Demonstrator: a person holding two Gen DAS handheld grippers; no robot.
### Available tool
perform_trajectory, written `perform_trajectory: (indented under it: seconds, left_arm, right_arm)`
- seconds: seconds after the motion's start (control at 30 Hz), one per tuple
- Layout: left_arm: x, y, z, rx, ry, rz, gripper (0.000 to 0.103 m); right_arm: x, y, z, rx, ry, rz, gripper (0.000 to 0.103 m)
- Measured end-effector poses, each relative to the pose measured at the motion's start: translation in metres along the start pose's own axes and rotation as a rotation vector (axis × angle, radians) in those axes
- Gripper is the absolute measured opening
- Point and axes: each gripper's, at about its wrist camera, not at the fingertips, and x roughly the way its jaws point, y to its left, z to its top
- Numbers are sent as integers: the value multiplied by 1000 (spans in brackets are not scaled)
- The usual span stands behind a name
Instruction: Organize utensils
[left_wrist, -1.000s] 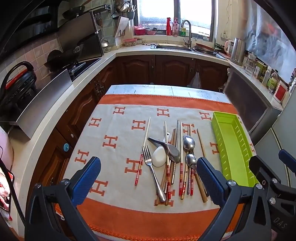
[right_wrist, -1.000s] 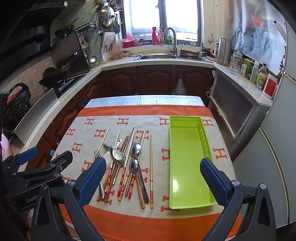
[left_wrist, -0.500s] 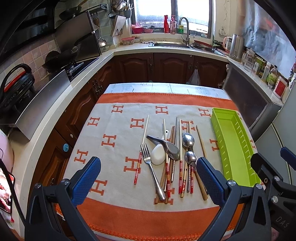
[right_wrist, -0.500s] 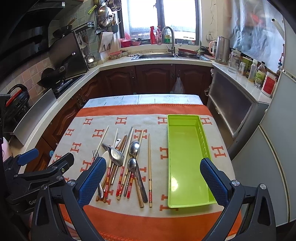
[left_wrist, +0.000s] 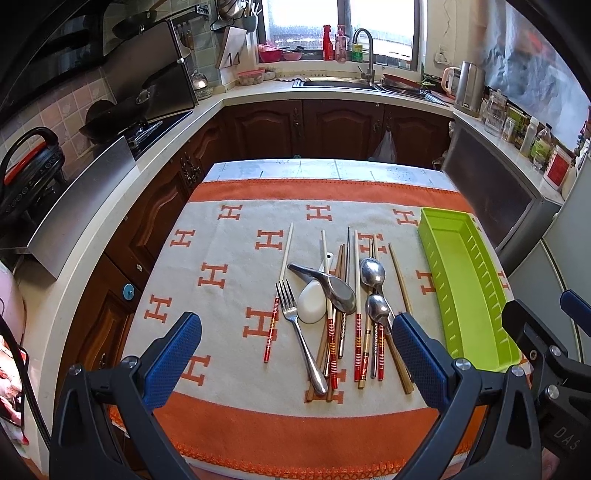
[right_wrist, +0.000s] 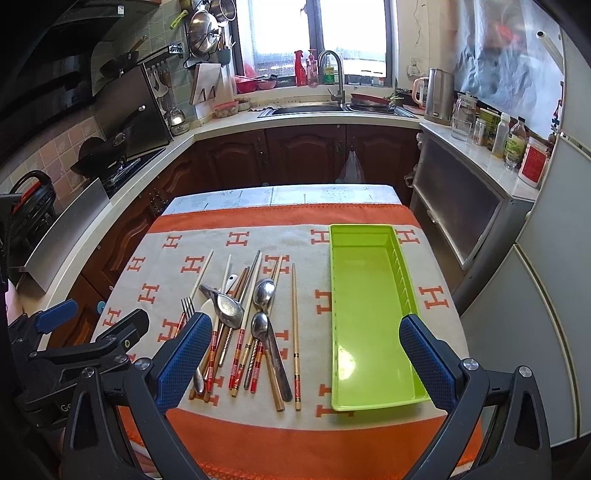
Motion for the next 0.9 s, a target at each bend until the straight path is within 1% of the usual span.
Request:
perform_trajectory:
  seconds: [0.9]
  left_arm:
    - [8, -5, -3, 16, 43, 2, 102]
  right_arm:
    - [11, -5, -4, 25, 34, 9, 103]
